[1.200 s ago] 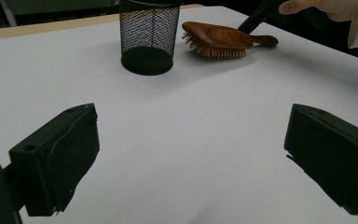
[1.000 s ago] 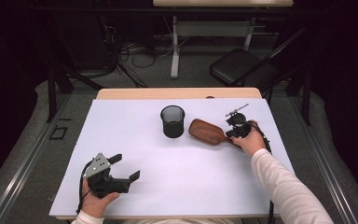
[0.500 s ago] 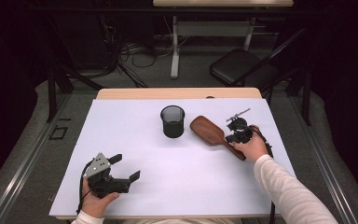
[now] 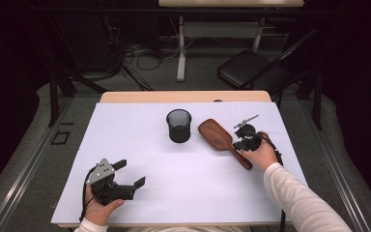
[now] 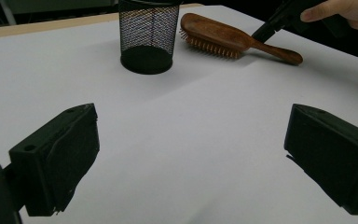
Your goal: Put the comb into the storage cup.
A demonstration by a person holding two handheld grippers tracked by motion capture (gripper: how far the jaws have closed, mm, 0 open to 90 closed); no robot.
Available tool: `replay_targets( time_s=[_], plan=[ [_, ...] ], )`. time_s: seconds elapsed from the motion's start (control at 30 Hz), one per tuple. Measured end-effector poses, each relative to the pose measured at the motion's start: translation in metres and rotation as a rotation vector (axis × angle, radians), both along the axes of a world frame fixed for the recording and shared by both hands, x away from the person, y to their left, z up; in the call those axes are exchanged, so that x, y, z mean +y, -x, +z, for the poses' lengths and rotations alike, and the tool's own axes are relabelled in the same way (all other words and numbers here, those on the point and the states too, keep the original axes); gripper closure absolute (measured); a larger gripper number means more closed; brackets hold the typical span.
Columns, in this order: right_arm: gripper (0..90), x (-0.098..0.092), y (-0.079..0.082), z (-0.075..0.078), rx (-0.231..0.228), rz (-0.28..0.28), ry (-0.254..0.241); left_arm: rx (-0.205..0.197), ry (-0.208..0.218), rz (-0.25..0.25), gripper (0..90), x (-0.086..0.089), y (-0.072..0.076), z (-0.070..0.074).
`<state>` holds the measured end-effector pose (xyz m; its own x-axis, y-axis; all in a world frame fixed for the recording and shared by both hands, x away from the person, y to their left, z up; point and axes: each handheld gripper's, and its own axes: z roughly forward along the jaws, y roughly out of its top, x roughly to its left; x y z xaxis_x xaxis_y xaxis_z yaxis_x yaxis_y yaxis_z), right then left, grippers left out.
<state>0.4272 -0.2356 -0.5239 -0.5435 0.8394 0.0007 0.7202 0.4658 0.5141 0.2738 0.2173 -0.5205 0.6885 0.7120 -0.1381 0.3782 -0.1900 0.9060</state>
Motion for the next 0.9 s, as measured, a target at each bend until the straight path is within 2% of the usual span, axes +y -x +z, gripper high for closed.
replay_targets(
  time_s=[0.13, 0.53, 0.9],
  plan=[
    [84.3, -0.001, 0.002, 0.003, -0.013, -0.005, 0.006, 0.002, 0.001, 0.0, 3.2, 0.0, 0.0, 0.0],
    [76.6, 0.0, 0.009, 0.011, -0.047, 0.015, -0.026, 0.002, -0.001, -0.001, 3.5, -0.001, 0.0, 0.0],
    [58.0, 0.001, 0.013, 0.016, -0.077, 0.079, -0.014, 0.002, -0.002, -0.003, 3.5, -0.001, 0.0, -0.001]
  ],
)
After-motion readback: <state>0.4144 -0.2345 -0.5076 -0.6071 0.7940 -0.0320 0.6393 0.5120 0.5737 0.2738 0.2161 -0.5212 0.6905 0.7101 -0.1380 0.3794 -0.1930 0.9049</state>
